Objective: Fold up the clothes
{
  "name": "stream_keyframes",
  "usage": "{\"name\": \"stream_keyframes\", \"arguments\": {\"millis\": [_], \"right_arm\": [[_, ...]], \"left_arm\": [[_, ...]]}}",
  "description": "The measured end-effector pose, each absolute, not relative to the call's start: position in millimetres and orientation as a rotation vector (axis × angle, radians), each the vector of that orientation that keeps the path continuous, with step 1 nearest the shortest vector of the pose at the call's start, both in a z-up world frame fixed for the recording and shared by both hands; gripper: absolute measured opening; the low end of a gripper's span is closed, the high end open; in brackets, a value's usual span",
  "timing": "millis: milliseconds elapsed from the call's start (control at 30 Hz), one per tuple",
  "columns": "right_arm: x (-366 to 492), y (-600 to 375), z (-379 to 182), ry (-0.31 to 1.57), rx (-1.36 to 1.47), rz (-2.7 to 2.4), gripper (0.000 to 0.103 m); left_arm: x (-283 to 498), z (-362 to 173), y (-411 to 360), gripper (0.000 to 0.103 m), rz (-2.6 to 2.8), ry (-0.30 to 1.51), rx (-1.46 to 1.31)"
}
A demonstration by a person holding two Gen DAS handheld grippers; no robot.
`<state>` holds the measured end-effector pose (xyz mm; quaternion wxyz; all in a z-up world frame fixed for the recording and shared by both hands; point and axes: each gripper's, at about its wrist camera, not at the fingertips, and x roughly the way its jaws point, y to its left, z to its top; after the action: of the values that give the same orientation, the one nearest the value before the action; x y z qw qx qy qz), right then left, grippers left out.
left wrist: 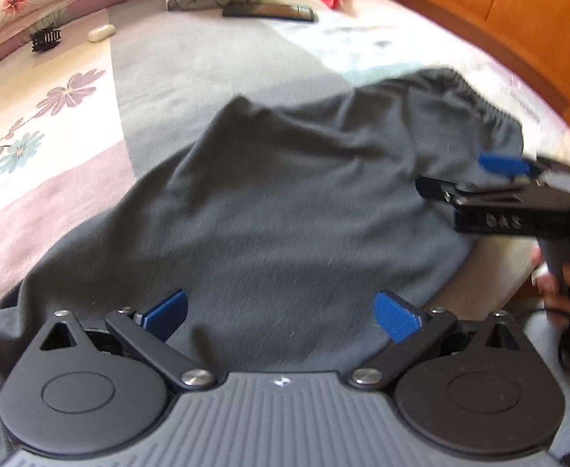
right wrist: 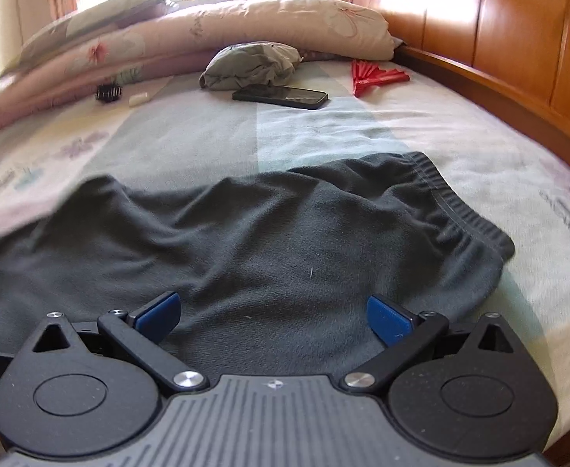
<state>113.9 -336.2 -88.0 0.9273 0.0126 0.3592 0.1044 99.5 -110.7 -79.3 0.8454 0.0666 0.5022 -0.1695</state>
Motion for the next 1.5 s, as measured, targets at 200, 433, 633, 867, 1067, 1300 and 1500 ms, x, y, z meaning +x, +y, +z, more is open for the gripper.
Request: {"name": "stream_keyframes", "arguments": {"millis": [200, 433, 633, 867, 1067, 1300, 1500], "right_arm": [[95, -339, -69, 0.758, 0.057, 0.196, 0.103], [64, -320, -33, 0.701, 0.027, 0.239, 0.103], [50, -295, -7, 0.666, -0.007, 0.244, 0.103], [42, -264, 13, 0.639, 0.011, 0.259, 0.103], [52, -227, 19, 0.655, 0.048, 0.347, 0.103], [52, -112, 15, 0.641, -0.232, 0.626, 0.103], [42, -6, -1, 0.62, -0.489, 0.849, 0.103]], "left_arm": [[89, -85, -111, 0.102, -0.377, 1.028, 0.162], [78, -87, -84, 0.102, -0.416, 0.931, 0.014], [77, -75, -62, 0.102, -0.446, 0.924, -0.108], [54, -33, 30, 0.102, -0.437, 0.763, -0.249], [41, -24, 134, 0.102, -0.22, 0.683, -0.352], [31, -58, 202, 0.102, -0.054, 0.764, -0.509], [16, -60, 229, 0.102, 0.013, 0.759, -0.545]]}}
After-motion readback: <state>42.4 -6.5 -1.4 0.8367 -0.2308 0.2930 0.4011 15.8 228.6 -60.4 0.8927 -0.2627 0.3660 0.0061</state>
